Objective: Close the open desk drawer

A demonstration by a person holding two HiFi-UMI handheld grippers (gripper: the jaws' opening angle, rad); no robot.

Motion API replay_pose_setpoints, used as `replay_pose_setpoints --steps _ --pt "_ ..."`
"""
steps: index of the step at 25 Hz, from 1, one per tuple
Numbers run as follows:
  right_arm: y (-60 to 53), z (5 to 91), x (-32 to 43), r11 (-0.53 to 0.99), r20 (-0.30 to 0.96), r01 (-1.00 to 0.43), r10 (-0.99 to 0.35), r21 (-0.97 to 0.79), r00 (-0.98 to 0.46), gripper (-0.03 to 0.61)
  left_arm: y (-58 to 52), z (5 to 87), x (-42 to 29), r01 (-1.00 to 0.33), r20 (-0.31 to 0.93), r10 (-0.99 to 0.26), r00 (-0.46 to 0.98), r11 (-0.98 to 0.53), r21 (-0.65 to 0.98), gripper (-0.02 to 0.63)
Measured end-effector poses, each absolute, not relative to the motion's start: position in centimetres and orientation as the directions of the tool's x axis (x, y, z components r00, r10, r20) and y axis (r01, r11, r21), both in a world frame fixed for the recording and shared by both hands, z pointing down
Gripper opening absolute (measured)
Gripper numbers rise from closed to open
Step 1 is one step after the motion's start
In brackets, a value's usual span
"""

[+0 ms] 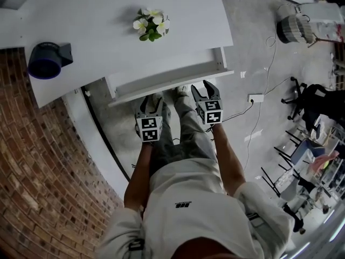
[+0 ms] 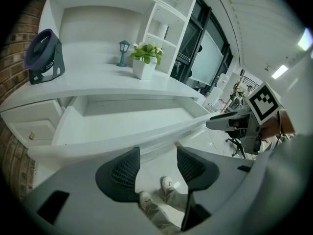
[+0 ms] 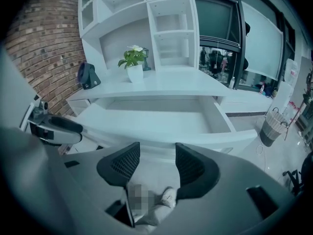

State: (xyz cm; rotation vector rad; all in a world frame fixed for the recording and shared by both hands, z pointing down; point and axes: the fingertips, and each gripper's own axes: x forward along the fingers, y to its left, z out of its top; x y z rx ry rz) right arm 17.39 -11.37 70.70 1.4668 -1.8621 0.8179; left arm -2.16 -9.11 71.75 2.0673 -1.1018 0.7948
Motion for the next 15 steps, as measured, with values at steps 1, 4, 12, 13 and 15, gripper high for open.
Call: replay_pose_setpoints --steps 1,4,12,13,15 --pt "-11.5 70.8 17.5 0.198 0.785 -0.976 -0.59 -0.089 -0.191 0.225 -9.3 71.8 -2.2 -0.868 0.755 -0.472 0.455 -0.423 0.259 0.25" --pt "-11.9 70.7 17.3 0.219 0.785 -0.971 -0.583 -0.1 -0.212 0.225 -9.8 72.0 -2.4 -0.884 0.759 -0.488 0.431 -0.398 0.246 0.25" --pt "-13.2 70.5 17.1 0.262 0.779 -0.958 -0.573 -0.118 -0.253 0.225 -11.6 72.0 -2.5 -0.912 0.764 -0.52 0.383 -0.343 0.224 0.25" --pt "-13.4 70.5 17.2 0.267 0.779 -0.956 -0.572 -0.118 -0.256 0.225 -11.7 72.0 -2.5 -0.914 0.764 -0.522 0.38 -0.339 0.223 0.25" --pt "-13.7 70.5 17.2 0.276 0.779 -0.954 -0.571 -0.118 -0.261 0.225 -12.1 72.1 -2.5 -0.918 0.763 -0.527 0.374 -0.33 0.222 0.25"
